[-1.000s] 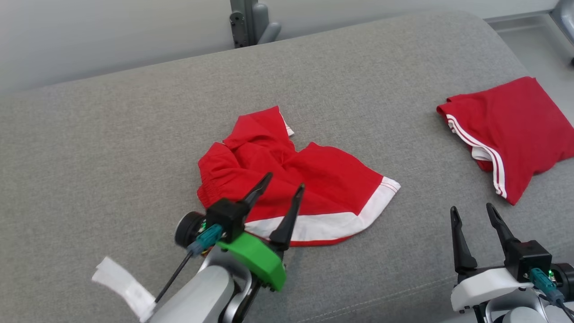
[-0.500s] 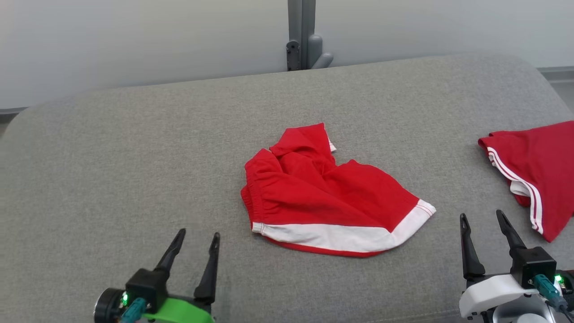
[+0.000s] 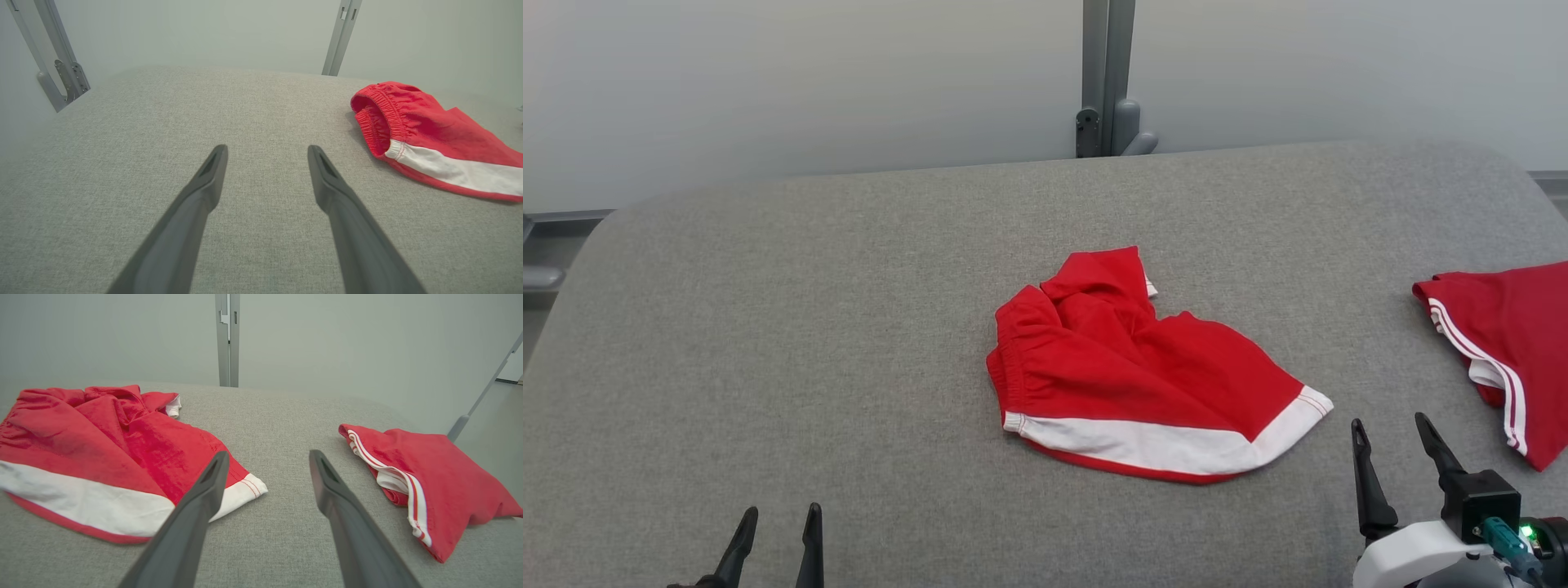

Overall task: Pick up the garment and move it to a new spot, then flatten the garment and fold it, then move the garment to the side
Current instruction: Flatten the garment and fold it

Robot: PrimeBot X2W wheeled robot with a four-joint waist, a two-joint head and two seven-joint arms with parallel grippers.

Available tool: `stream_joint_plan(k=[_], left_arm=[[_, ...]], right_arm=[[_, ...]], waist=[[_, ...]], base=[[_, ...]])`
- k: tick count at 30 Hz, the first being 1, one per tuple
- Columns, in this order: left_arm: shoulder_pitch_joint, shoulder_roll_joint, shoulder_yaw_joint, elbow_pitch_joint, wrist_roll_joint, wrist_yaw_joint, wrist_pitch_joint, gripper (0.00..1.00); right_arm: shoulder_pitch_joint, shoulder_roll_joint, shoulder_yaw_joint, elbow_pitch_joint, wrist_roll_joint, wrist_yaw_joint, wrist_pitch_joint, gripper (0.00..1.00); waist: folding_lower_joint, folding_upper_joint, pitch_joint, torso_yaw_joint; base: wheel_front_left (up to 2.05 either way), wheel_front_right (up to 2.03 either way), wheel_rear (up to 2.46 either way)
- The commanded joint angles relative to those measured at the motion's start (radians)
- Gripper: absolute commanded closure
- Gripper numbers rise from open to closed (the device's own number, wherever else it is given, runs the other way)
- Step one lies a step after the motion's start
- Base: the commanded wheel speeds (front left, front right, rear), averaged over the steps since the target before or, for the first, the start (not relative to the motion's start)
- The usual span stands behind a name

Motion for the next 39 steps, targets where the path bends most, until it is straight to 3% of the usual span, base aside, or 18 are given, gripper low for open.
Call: stream_joint_plan(k=[1, 14, 23, 28, 35, 39], left_arm=[[0.02, -0.01, 0.016, 0.004, 0.024, -0.014, 0.0, 0.0], [0.038, -0.063, 0.101, 0.018, 0.086, -0.049, 0.0, 0.0], [0.02, -0.064, 0.12, 0.002, 0.096, -0.051, 0.0, 0.0], [-0.029, -0.046, 0.059, -0.011, 0.075, -0.052, 0.0, 0.0], [-0.208, 0.005, -0.141, 0.051, -0.018, -0.052, 0.057, 0.0], [-0.315, 0.034, -0.253, 0.098, -0.073, -0.052, 0.087, 0.0]], right_arm=[[0.013, -0.002, 0.02, 0.01, 0.01, -0.002, 0.0, 0.0], [0.003, -0.002, 0.038, 0.04, 0.019, -0.002, 0.0, 0.0], [-0.008, -0.008, 0.053, 0.041, 0.004, -0.002, 0.0, 0.0], [-0.08, -0.093, 0.132, 0.092, 0.031, -0.002, 0.011, 0.0], [-0.278, -0.267, 0.316, 0.175, 0.112, -0.002, 0.243, 0.0], [-0.342, -0.322, 0.424, 0.207, 0.189, -0.002, 0.331, 0.0]], waist=[[0.0, 0.0084, -0.007, 0.004], [0.0, 0.0084, -0.022, 0.001], [0.0, 0.0084, -0.009, -0.01], [0.0, 0.0084, 0.033, -0.025], [0.0, 0.0084, 0.144, -0.033], [0.0, 0.0084, 0.193, -0.025]], base=[[0.0, 0.0, 0.0], [0.0, 0.0, 0.0], [0.0, 0.0, 0.0], [0.0, 0.0, 0.0], [0.0, 0.0, 0.0], [0.0, 0.0, 0.0]])
